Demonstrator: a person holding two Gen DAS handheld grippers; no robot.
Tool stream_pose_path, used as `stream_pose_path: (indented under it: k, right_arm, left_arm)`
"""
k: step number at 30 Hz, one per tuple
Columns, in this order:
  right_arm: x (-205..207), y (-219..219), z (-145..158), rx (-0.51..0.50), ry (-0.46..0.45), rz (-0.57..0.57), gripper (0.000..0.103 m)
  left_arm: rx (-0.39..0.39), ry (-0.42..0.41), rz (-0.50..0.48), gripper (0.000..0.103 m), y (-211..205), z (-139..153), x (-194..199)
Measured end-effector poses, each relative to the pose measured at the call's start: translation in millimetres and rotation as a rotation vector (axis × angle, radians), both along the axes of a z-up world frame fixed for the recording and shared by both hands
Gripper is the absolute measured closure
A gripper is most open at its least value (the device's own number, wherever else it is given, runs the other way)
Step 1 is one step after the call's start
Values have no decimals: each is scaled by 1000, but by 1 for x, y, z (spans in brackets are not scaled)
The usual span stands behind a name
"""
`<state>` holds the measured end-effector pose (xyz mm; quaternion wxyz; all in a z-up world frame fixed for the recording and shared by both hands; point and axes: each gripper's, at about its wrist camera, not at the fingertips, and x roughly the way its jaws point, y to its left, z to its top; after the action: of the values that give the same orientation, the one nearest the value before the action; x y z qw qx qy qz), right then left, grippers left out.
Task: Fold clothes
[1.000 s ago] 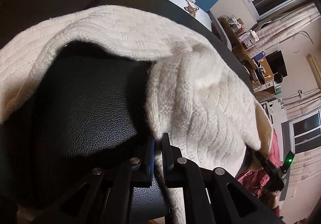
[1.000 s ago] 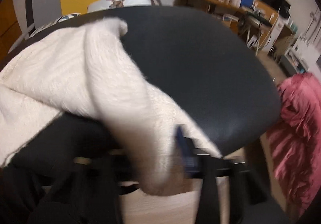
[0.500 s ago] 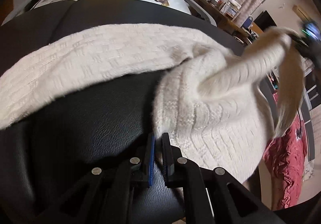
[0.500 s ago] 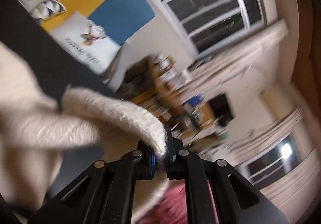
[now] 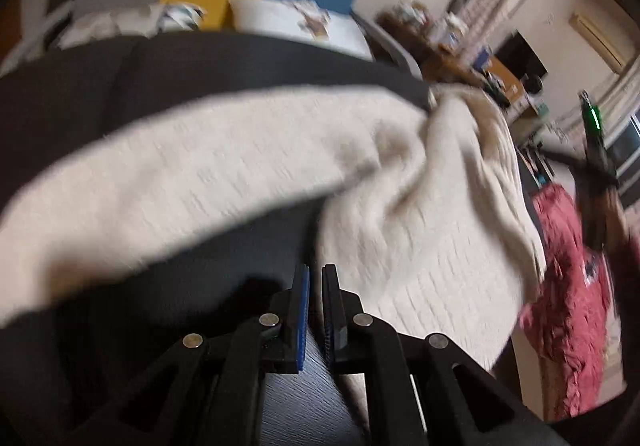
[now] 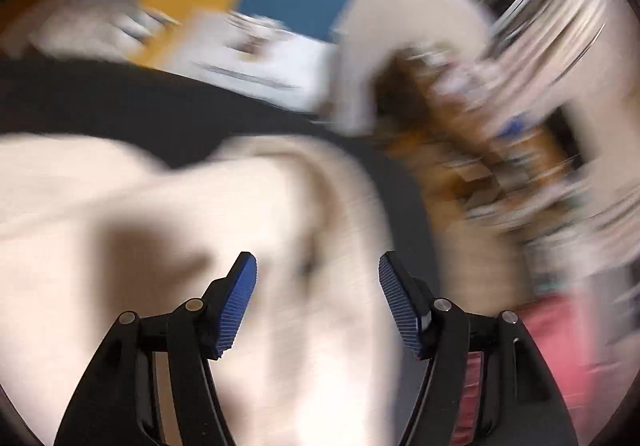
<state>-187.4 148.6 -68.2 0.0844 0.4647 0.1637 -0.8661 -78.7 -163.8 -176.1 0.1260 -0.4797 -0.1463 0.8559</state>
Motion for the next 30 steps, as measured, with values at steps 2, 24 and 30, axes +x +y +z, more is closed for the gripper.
stream_pose_path:
  k: [2, 24, 30]
  right_arm:
    - [31, -5, -9, -153, -57, 44, 36]
    - [52, -46, -58, -384, -107, 46, 36]
    - [38, -51, -64, -383, -110, 23, 36]
  left_arm:
    - [17, 24, 35, 97, -18, 16, -12]
    - [-304, -57, -430, 83, 81, -21, -197]
    - [-356, 41, -367, 95, 74, -10, -180]
